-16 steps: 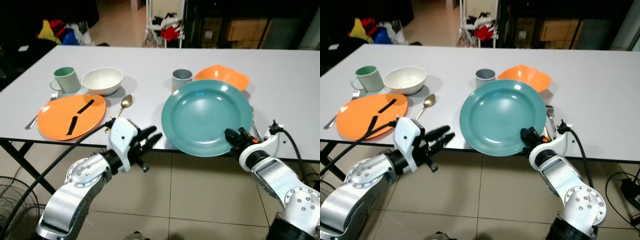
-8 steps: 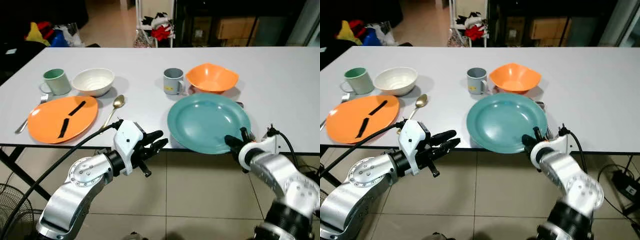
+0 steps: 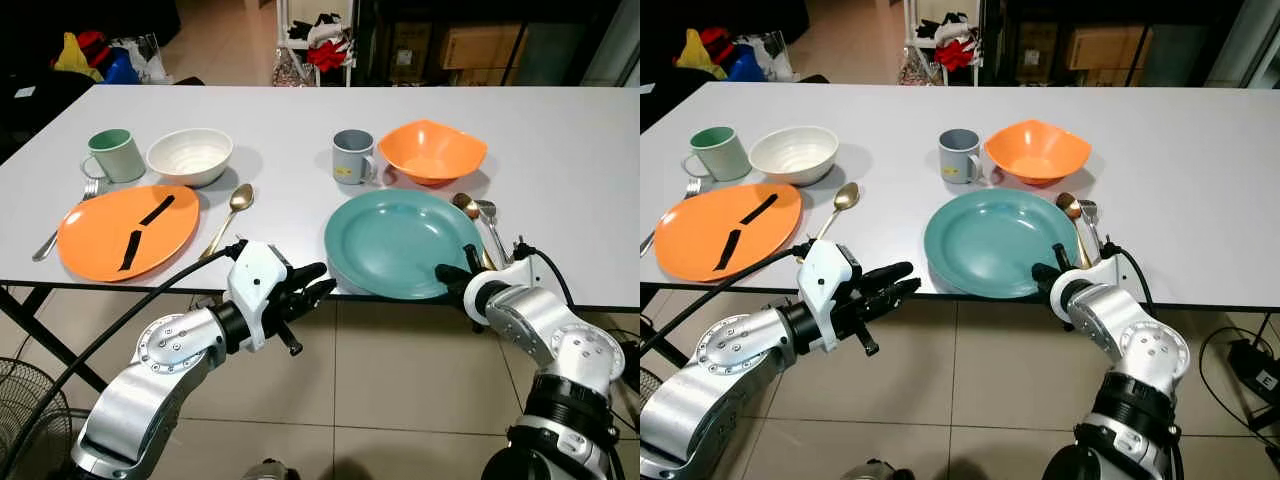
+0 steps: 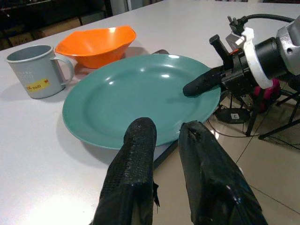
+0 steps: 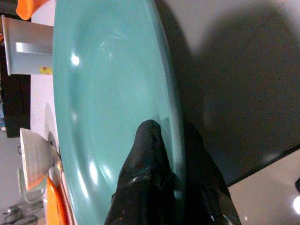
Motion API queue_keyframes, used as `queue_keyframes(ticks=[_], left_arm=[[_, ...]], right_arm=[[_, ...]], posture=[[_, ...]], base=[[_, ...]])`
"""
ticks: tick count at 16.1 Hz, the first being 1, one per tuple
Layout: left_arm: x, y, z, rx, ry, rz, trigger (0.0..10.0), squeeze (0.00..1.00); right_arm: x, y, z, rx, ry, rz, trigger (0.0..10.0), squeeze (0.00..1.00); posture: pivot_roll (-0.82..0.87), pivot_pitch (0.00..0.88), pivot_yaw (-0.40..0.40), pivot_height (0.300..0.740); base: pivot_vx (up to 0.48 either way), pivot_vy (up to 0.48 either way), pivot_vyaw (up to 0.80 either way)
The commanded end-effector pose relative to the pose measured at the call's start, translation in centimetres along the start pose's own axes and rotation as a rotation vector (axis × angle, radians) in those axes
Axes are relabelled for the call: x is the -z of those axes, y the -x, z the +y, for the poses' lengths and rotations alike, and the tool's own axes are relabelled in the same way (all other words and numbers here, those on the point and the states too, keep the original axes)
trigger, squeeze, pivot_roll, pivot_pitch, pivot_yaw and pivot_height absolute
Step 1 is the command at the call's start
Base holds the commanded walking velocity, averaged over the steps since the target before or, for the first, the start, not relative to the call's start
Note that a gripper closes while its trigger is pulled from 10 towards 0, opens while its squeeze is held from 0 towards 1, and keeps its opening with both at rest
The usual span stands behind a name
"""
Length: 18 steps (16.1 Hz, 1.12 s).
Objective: Setting the table
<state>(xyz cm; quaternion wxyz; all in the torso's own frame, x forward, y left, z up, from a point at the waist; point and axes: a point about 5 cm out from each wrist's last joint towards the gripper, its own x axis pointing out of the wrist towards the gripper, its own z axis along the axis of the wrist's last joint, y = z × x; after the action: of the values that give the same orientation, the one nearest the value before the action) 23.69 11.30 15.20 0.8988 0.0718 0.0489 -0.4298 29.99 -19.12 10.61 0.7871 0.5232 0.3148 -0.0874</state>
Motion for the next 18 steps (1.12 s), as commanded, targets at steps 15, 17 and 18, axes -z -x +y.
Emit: queue_keyframes(ticks=[15, 17, 18], left_arm=[[-0.4, -0.1, 0.2, -0.004, -0.014, -0.003, 10.0, 0.00], [-0.4, -0.2, 0.3, -0.007, -0.013, -0.003, 10.0, 0.00], [-0.4, -0.2, 0.3, -0.008, -0.014, -0.003, 10.0, 0.00]], right_arm=[[-1.5, -3.9, 3.1, -0.171, 0.018, -0.097, 10.0, 1.00], [-1.3, -4.5, 3.1, -0.175, 0.014, -0.113, 10.0, 1.00], [-1.3, -4.8, 2.9, -0.167, 0.018, -0.123, 10.0, 1.00]], posture=[[0.10, 0.000, 0.057, 0.740], [0.10, 0.000, 0.060, 0.740], [0.10, 0.000, 0.060, 0.740]], base=[[0.000, 0.000, 0.00], [0.000, 0.000, 0.00], [0.000, 0.000, 0.00]])
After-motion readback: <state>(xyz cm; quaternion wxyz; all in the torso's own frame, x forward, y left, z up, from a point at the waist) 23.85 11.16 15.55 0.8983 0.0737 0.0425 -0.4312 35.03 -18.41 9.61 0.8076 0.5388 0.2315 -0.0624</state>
